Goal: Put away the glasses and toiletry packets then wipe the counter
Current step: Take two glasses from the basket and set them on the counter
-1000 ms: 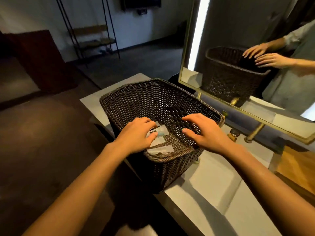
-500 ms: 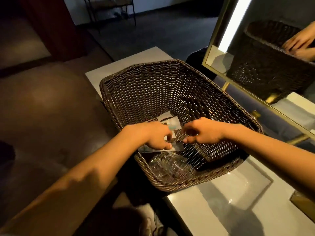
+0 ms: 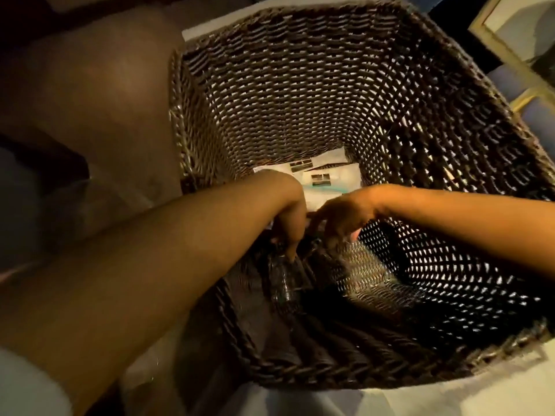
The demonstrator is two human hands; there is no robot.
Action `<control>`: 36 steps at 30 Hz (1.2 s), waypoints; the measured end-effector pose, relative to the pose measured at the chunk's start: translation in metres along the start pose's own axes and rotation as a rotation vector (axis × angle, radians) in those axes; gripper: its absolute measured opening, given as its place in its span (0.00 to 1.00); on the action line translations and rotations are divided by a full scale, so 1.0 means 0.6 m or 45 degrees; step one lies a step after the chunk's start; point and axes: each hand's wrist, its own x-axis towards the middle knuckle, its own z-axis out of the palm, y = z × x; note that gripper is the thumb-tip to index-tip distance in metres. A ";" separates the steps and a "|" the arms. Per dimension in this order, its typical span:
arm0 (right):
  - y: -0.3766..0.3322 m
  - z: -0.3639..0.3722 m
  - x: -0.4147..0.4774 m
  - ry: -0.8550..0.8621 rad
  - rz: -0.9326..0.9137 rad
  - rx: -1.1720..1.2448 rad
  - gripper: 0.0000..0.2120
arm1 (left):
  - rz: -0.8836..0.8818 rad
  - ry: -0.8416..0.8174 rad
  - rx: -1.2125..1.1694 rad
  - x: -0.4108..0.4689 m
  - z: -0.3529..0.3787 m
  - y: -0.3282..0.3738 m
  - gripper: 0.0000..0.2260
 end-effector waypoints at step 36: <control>0.014 -0.080 -0.033 0.029 0.027 -0.311 0.29 | -0.143 0.123 -0.908 0.062 0.066 0.044 0.29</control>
